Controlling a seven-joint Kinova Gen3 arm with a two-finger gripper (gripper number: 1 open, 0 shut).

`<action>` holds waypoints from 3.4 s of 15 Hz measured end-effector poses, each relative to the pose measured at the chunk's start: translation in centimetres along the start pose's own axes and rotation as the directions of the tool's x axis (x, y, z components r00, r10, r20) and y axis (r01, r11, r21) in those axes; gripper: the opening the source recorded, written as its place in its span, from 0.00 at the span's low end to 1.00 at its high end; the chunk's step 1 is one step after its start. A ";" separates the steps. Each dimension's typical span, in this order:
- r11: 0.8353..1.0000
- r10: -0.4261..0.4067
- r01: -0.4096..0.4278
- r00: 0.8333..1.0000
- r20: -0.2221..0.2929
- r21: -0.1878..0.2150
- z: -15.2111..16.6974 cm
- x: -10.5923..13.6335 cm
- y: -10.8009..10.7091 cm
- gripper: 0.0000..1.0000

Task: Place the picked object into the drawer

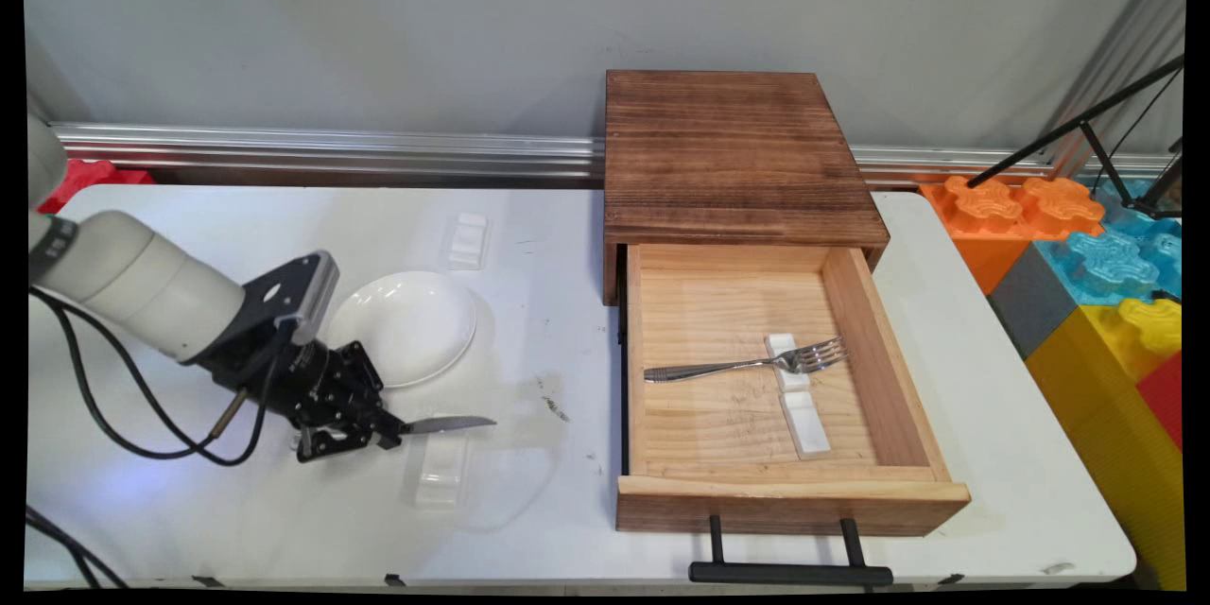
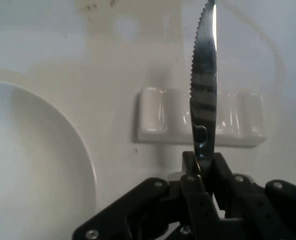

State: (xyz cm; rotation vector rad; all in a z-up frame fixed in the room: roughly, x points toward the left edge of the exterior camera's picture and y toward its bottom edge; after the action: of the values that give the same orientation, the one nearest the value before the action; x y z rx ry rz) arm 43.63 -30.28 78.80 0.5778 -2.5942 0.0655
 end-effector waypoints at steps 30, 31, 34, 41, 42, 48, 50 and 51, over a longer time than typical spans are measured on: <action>0.998 -0.038 0.045 0.987 -0.156 0.038 -4.7 25.5 0.4 0.00; 0.999 -0.032 0.038 0.986 -0.161 0.035 -4.2 26.3 0.5 0.00; 0.999 -0.013 0.018 0.985 -0.173 0.031 -2.9 28.6 0.8 0.00; 1.000 0.015 -0.011 0.986 -0.167 0.025 0.9 32.2 1.2 0.00; 1.000 0.017 -0.013 0.986 -0.165 0.025 1.5 32.5 1.2 0.00; 0.999 0.029 -0.026 0.986 -0.163 0.021 5.1 34.1 1.8 0.00; 0.999 0.032 -0.029 0.986 -0.162 0.020 6.0 34.3 2.0 0.00; 0.999 0.033 -0.030 0.986 -0.163 0.020 6.4 34.4 2.1 0.00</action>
State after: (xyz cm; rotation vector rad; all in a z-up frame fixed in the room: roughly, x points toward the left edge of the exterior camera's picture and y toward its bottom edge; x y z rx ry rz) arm 12.56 -42.70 89.21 0.5151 -2.4461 0.1403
